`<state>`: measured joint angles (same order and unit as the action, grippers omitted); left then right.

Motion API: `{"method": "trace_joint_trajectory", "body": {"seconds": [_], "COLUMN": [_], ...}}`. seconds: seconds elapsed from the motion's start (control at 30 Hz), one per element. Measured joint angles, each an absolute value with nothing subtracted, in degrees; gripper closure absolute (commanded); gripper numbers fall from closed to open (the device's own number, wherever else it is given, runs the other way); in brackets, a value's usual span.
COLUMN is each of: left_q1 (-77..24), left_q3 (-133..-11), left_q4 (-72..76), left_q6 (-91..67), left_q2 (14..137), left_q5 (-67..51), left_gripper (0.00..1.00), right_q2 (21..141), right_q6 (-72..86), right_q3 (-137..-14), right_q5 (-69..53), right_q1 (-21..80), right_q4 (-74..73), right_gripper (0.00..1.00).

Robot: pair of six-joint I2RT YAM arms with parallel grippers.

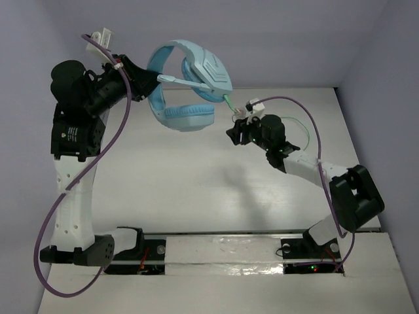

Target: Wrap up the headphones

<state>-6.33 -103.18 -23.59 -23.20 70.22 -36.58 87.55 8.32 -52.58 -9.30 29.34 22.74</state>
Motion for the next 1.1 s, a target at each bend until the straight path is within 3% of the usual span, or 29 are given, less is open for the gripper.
{"method": "trace_joint_trajectory", "body": {"seconds": [0.1,0.23,0.3,0.5,0.77,0.9,1.1], "left_q1": [-6.3,-6.3,-6.3,-6.4,-6.4,-7.1,-14.2], "left_q3": [-105.3,-104.3,-100.9,-85.3,-71.9,-61.4,-56.6], "left_q4": [-23.2,-20.0,-17.0,-7.3,0.8,3.6,3.5], "left_q6": [-24.5,-27.0,-28.9,-38.7,-47.9,-50.4,-48.4], "left_q2": [70.2,69.9,69.4,69.0,69.9,67.3,66.6], "left_q5": [-37.7,-38.8,-38.8,-34.4,-15.9,-4.3,13.5], "left_gripper": [1.00,1.00,1.00,1.00,1.00,1.00,1.00], "right_q2": [90.5,95.4,96.9,97.1,92.7,90.4,89.5], "right_q6": [8.5,10.9,12.7,18.4,27.9,29.2,28.8], "right_q3": [-52.8,-52.8,-52.8,-51.7,-49.3,-50.8,-58.3], "right_q5": [-11.2,-15.6,-17.1,-17.8,-13.5,-8.4,1.5], "right_q1": [29.3,29.6,30.3,38.7,47.6,49.7,57.8], "right_q4": [24.8,26.5,27.4,29.8,24.3,14.0,-7.2], "right_gripper": [0.42,0.59,0.70,0.79,0.85,0.86,0.85]}}
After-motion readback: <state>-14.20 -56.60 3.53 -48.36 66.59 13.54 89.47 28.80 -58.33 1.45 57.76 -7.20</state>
